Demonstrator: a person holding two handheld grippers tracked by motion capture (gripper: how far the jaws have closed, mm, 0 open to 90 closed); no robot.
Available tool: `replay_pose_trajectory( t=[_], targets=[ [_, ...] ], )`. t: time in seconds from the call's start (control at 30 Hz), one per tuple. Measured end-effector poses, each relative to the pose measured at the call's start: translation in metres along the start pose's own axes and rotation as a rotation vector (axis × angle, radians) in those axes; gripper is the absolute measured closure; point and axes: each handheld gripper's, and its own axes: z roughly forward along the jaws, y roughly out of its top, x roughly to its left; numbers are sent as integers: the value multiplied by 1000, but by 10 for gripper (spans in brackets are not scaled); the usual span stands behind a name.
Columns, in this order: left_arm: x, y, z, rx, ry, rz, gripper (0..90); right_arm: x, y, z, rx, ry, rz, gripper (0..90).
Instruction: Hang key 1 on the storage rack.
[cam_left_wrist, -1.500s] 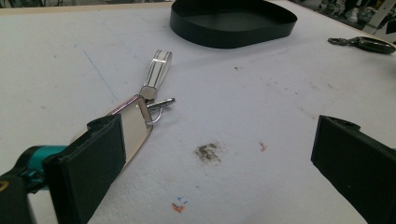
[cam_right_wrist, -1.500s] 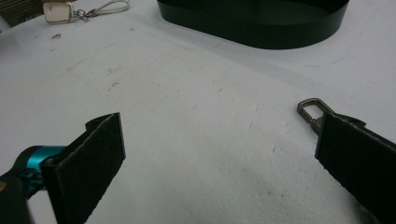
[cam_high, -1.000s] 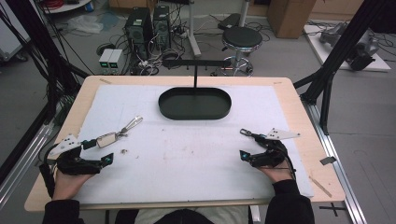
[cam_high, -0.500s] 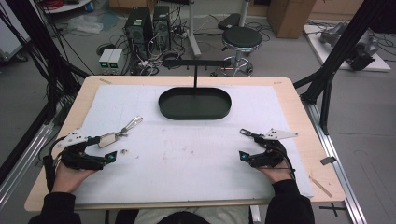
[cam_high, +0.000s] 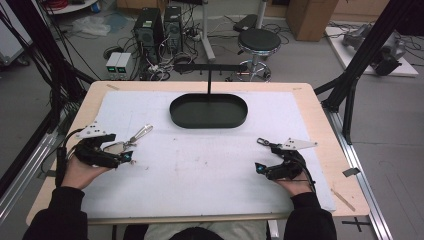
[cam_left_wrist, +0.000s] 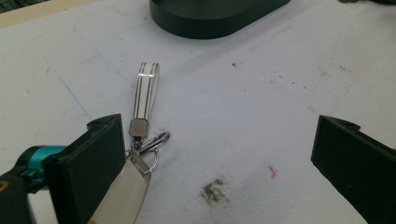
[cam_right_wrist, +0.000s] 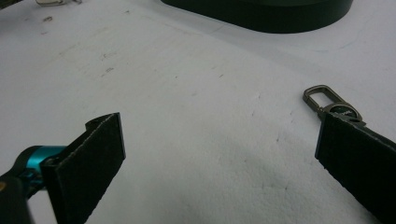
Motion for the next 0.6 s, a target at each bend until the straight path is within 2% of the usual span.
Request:
replay_pose_trajectory(
  t=[0.1, 0.27, 0.37, 0.43, 0.53, 0.6],
  targets=[
    [6, 10, 7, 26, -4, 2, 36, 0, 0, 0, -2, 0, -1, 8],
    [11, 15, 16, 26, -21, -13, 36, 0, 0, 0, 1, 1, -3, 9],
    [15, 19, 22, 55, -17, -12, 36, 0, 0, 0, -2, -2, 0, 8],
    [18, 22, 26, 54, -24, -20, 36, 0, 0, -1, -8, -3, 5, 8],
    [19, 26, 31, 72, -14, 0, 36, -1, 0, -2, -13, -15, -4, 8],
    [21, 28, 34, 74, -21, 6, 36, 0, 0, -2, -8, -17, -2, 8]
  ],
)
